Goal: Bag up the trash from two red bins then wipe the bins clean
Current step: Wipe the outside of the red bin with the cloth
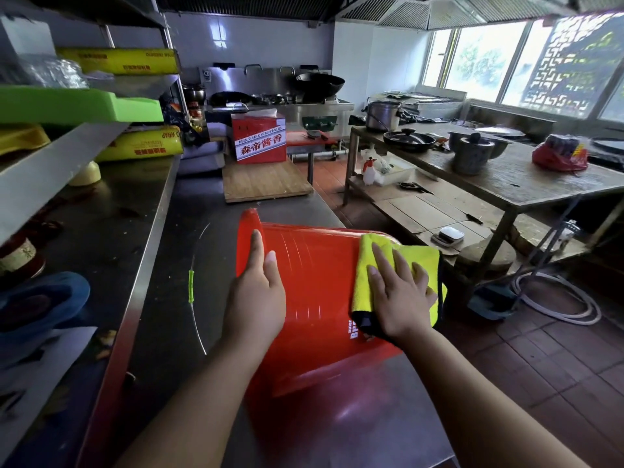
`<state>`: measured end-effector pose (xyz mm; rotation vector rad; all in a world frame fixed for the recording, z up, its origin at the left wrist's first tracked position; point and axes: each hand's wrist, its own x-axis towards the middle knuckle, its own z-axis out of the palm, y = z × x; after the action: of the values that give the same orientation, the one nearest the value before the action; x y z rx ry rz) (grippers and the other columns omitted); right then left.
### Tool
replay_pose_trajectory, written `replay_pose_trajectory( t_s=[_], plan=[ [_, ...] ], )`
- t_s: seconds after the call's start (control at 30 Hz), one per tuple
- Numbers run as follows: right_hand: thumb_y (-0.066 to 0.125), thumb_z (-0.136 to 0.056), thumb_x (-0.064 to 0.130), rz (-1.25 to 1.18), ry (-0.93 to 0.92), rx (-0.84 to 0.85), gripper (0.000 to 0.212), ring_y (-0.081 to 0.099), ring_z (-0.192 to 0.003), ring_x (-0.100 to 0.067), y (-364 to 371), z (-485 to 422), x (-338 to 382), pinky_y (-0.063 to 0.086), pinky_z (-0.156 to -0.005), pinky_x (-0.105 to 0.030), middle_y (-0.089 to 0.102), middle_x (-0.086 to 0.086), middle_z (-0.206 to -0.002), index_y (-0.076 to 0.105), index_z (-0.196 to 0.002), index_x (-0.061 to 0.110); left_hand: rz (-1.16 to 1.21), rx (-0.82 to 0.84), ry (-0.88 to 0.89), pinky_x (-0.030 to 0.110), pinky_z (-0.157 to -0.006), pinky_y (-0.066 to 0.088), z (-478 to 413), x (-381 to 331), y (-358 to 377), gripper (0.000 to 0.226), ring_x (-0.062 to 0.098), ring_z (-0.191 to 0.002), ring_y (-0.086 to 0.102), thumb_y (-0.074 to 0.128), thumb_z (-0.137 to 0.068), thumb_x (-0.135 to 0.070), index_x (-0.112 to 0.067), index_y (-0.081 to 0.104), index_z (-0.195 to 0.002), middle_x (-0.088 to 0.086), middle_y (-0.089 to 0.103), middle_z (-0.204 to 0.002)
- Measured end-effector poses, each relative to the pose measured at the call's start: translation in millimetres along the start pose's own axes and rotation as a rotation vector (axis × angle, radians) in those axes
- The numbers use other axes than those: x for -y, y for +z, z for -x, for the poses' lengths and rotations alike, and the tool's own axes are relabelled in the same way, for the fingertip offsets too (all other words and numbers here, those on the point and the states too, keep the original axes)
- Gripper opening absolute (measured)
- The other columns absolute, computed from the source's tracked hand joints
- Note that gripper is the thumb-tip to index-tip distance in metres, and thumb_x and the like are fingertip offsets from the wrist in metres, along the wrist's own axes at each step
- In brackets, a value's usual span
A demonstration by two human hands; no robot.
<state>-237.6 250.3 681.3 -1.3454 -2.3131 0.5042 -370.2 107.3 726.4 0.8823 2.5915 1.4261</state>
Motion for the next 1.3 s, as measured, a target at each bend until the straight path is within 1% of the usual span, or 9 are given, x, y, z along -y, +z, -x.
replay_pose_trajectory(
  t_s=[0.07,0.13,0.23,0.3,0.43,0.67,0.9,1.1,1.3],
  plan=[
    [0.018,-0.098,0.056,0.003,-0.073,0.009,0.046,0.005,-0.143,-0.026,-4.9,5.2,10.8,0.011,-0.108,-0.052,0.016,0.013,-0.157,0.016,-0.144,0.055,0.056,-0.016,-0.050,0.031,-0.069,0.046,-8.8,-6.9,-6.1,0.048,0.020,-0.085,0.061,0.024,-0.100,-0.042,-0.038,0.017,-0.148,-0.002,0.062,-0.101],
    [0.017,-0.098,0.055,0.023,-0.146,0.022,0.045,0.009,-0.142,-0.024,-12.1,7.9,23.6,0.011,-0.107,-0.051,0.021,0.014,-0.156,0.018,-0.143,0.056,0.101,-0.004,-0.105,0.030,-0.081,0.042,-18.8,-10.0,-13.6,0.048,0.027,-0.111,0.056,0.029,-0.101,-0.039,-0.031,0.025,-0.148,0.008,0.055,-0.132],
    [0.018,-0.099,0.054,0.084,-0.239,0.062,0.044,0.013,-0.141,-0.024,-18.1,10.4,42.7,0.011,-0.107,-0.049,0.025,0.017,-0.154,0.020,-0.143,0.055,0.166,0.028,-0.115,0.033,-0.103,0.038,-32.8,-5.7,-19.4,0.047,0.022,-0.127,0.046,0.034,-0.101,-0.036,-0.021,0.034,-0.145,0.006,0.044,-0.144],
    [0.018,-0.099,0.054,0.103,-0.248,0.073,0.045,0.014,-0.141,-0.025,-15.7,13.2,52.2,0.010,-0.107,-0.050,0.024,0.017,-0.154,0.019,-0.144,0.054,0.202,0.019,-0.123,0.033,-0.109,0.033,-35.7,-2.5,-20.1,0.046,0.019,-0.132,0.041,0.035,-0.101,-0.035,-0.019,0.037,-0.143,0.004,0.042,-0.146],
    [0.019,-0.099,0.053,0.080,-0.191,0.069,0.045,0.013,-0.141,-0.024,-12.0,8.0,56.9,0.010,-0.108,-0.049,0.024,0.016,-0.154,0.020,-0.144,0.053,0.241,-0.029,-0.138,0.028,-0.106,0.029,-29.8,-1.8,-21.0,0.045,0.019,-0.134,0.038,0.036,-0.101,-0.030,-0.020,0.035,-0.145,0.003,0.039,-0.148],
    [0.017,-0.100,0.052,0.095,-0.136,0.083,0.044,0.017,-0.139,-0.028,-8.9,2.3,77.4,0.013,-0.107,-0.052,0.026,0.013,-0.154,0.023,-0.143,0.052,0.282,-0.070,-0.127,0.025,-0.091,0.039,-12.1,0.5,-21.3,0.041,0.017,-0.122,0.050,0.032,-0.102,-0.033,-0.026,0.039,-0.142,0.001,0.047,-0.142],
    [0.017,-0.101,0.049,0.092,-0.393,0.114,0.046,0.013,-0.140,-0.028,8.7,35.0,136.9,0.011,-0.109,-0.053,0.021,0.015,-0.155,0.013,-0.146,0.050,0.344,-0.060,-0.131,0.016,-0.090,0.028,-26.1,6.8,-21.1,0.038,0.016,-0.129,0.042,0.035,-0.101,-0.025,-0.019,0.046,-0.138,0.002,0.047,-0.142],
    [0.019,-0.100,0.053,0.109,-0.449,0.146,0.045,0.014,-0.140,-0.025,1.7,28.6,116.3,0.014,-0.104,-0.048,0.019,0.016,-0.156,0.011,-0.144,0.055,0.307,-0.034,-0.143,0.018,-0.094,0.029,-26.9,6.7,-23.2,0.038,0.015,-0.130,0.041,0.035,-0.102,-0.030,-0.025,0.045,-0.138,-0.002,0.045,-0.144],
    [0.024,-0.092,0.066,0.151,-0.137,0.069,0.048,0.021,-0.133,-0.028,-11.2,3.1,47.2,0.019,-0.103,-0.048,0.022,0.009,-0.154,0.016,-0.139,0.062,0.360,-0.032,-0.163,0.030,-0.099,0.041,-23.6,3.6,-23.6,0.040,0.016,-0.123,0.049,0.033,-0.101,-0.036,-0.030,0.041,-0.140,0.000,0.046,-0.142]
  ],
)
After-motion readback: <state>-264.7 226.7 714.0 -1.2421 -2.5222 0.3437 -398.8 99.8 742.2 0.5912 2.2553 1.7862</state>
